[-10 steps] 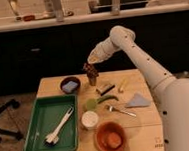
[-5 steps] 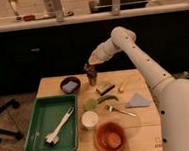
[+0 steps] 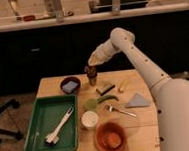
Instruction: Place grapes in metal cup
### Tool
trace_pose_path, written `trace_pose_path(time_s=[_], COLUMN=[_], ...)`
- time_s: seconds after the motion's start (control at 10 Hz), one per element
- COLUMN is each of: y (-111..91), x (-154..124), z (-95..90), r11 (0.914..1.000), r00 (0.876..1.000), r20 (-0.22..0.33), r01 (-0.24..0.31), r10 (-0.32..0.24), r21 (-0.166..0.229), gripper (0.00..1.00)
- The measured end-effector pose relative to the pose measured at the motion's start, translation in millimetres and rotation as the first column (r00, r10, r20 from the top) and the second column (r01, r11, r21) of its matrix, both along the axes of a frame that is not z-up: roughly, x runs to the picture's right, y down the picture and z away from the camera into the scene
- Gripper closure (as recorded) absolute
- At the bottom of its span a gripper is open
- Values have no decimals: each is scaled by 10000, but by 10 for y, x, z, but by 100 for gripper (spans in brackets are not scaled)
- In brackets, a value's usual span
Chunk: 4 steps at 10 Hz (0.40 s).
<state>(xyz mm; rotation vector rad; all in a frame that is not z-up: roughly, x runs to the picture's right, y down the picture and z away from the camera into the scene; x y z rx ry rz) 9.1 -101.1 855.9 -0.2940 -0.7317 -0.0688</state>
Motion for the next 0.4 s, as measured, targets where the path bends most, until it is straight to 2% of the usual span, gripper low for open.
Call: trace_pose_path(time_s=[0.4], y=[26], x=[-1], z=[37], r11=[9999], r00=[10000], r20=[2], r01=[12], r10=[-12], r21=[-119], gripper=[98])
